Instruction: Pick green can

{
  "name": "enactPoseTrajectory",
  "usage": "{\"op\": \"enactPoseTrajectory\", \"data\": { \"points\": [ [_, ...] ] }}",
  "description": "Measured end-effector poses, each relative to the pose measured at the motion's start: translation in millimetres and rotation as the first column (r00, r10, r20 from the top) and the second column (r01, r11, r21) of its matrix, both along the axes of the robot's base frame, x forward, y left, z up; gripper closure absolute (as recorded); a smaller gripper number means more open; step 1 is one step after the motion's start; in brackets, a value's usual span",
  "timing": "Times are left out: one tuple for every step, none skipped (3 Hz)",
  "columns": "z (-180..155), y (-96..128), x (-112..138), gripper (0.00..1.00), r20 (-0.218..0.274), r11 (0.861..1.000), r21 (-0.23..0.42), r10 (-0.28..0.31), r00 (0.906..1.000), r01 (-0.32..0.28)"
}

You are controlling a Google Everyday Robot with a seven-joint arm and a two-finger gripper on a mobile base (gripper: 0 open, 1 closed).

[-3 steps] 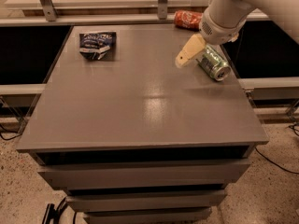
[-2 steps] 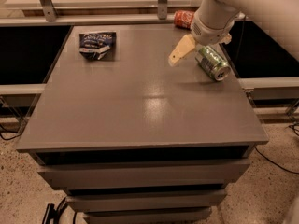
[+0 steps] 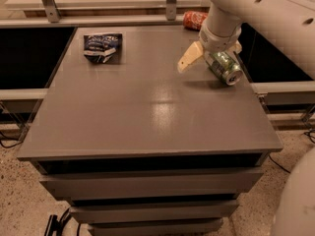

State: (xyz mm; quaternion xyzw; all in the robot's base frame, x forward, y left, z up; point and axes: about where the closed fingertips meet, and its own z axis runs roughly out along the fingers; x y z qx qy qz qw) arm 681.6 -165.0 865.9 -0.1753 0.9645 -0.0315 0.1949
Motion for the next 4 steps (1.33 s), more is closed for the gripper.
{"op": "enactPoseTrajectory", "data": {
  "points": [
    [-8.4, -9.7, 3.8, 0.00, -0.011, 1.000, -0.001, -0.018, 0.9998, 0.018],
    [-14.6, -20.3, 6.0, 0.00, -0.025, 1.000, 0.002, -0.027, 0.9993, 0.027],
    [-21.2, -28.5, 6.3, 0.18, -0.040, 0.999, 0.013, -0.031, 0.9987, 0.031],
    [-24.4, -33.3, 5.6, 0.41, -0.046, 0.999, 0.020, -0.027, 0.9986, 0.028]
  ]
}}
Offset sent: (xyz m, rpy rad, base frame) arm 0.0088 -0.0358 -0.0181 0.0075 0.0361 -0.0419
